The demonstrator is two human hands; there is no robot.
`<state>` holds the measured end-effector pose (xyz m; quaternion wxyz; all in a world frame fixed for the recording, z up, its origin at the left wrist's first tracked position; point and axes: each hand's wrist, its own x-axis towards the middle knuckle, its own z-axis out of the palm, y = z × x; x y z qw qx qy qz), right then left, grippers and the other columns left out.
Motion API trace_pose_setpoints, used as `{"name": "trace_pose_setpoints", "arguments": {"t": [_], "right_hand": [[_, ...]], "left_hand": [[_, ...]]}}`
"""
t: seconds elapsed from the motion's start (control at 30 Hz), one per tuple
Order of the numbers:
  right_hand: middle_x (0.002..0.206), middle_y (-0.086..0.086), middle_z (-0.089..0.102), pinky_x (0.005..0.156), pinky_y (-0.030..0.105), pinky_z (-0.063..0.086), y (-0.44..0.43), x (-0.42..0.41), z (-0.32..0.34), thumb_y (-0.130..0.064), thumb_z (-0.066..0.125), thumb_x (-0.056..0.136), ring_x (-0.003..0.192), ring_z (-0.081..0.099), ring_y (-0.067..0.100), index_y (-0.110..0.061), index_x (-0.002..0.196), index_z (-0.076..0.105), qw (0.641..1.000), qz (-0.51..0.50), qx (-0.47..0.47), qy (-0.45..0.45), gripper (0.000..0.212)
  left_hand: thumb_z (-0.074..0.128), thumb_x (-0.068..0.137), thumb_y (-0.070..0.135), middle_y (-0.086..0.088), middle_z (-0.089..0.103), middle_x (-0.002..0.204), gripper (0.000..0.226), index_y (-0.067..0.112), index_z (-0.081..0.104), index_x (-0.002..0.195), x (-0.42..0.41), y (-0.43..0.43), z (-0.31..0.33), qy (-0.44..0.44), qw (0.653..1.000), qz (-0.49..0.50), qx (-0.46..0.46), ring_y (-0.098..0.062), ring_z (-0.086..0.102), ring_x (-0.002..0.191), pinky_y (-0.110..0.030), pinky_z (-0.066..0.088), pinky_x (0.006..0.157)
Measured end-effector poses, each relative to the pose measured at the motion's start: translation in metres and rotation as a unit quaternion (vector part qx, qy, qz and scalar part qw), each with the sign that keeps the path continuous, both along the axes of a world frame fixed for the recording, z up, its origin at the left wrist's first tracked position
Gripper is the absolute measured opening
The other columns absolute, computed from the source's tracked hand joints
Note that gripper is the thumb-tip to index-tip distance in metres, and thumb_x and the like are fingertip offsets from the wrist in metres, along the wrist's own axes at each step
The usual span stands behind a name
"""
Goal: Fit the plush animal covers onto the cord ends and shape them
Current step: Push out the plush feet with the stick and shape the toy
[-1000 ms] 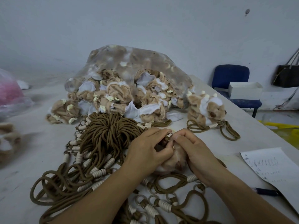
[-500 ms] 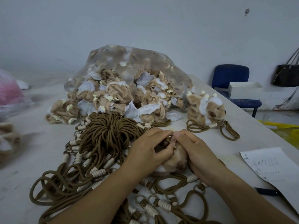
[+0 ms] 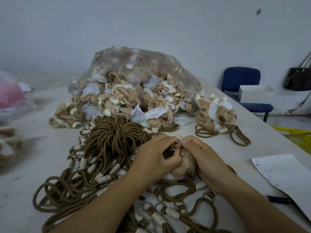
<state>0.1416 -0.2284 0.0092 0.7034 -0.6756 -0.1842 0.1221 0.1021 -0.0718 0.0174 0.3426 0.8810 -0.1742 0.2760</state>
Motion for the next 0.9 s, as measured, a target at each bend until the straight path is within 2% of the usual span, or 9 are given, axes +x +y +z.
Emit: {"name": "trace_pose_setpoints", "arguments": {"t": [0.27,0.43,0.57,0.67,0.77,0.9], "right_hand": [[0.085,0.015,0.063,0.075,0.043,0.046,-0.0005,-0.0006,0.0009,-0.042,0.057,0.084,0.079,0.057,0.026,-0.016,0.086,0.066,1.000,0.004,-0.005,-0.008,0.028],[0.091,0.006,0.067,0.083,0.042,0.048,-0.0055,0.0047,0.0019,-0.031,0.053,0.076,0.090,0.060,0.023,-0.023,0.084,0.066,1.000,-0.006,-0.003,-0.010,0.017],[0.084,0.002,0.062,0.068,0.026,0.047,-0.0090,0.0020,0.0039,-0.023,0.051,0.070,0.075,0.057,0.012,-0.029,0.082,0.063,0.999,0.037,-0.013,-0.014,0.017],[0.069,-0.010,0.059,0.059,0.016,0.046,-0.0089,0.0005,0.0052,-0.029,0.055,0.080,0.064,0.055,0.003,-0.034,0.086,0.060,0.994,0.023,-0.074,-0.073,0.009],[0.067,-0.015,0.058,0.058,0.013,0.046,-0.0090,-0.0004,0.0054,-0.021,0.059,0.093,0.062,0.054,0.001,-0.033,0.088,0.060,0.990,0.008,-0.085,-0.113,0.013],[0.066,-0.018,0.057,0.058,0.012,0.045,-0.0094,-0.0009,0.0072,-0.021,0.059,0.093,0.063,0.052,-0.001,-0.035,0.088,0.061,0.987,0.005,-0.097,-0.129,0.014]], "left_hand": [[0.046,0.082,0.039,0.003,0.063,0.094,0.040,0.014,0.069,0.102,0.0019,0.0010,-0.0016,0.030,0.999,-0.016,-0.020,-0.014,0.059,0.086,-0.038,0.050,0.075],[0.055,0.086,0.027,0.004,0.065,0.093,0.024,0.013,0.069,0.100,0.0074,0.0046,-0.0052,0.041,0.997,-0.017,-0.060,-0.010,0.059,0.089,-0.035,0.049,0.078],[0.054,0.087,0.026,0.008,0.066,0.095,0.027,0.011,0.070,0.103,0.0091,0.0079,-0.0061,0.047,0.993,-0.013,-0.106,-0.005,0.058,0.092,-0.033,0.051,0.079],[0.053,0.088,0.027,0.008,0.066,0.097,0.029,0.013,0.070,0.107,0.0088,0.0083,-0.0054,0.051,0.993,-0.016,-0.104,-0.006,0.060,0.094,-0.034,0.053,0.081],[0.053,0.088,0.027,0.008,0.066,0.097,0.028,0.013,0.070,0.106,0.0082,0.0082,-0.0039,0.052,0.994,-0.022,-0.094,-0.006,0.060,0.094,-0.035,0.053,0.082],[0.053,0.090,0.022,0.008,0.062,0.090,0.021,0.010,0.068,0.099,0.0068,0.0091,-0.0014,0.043,0.996,-0.036,-0.066,-0.008,0.057,0.087,-0.035,0.051,0.078]]}}
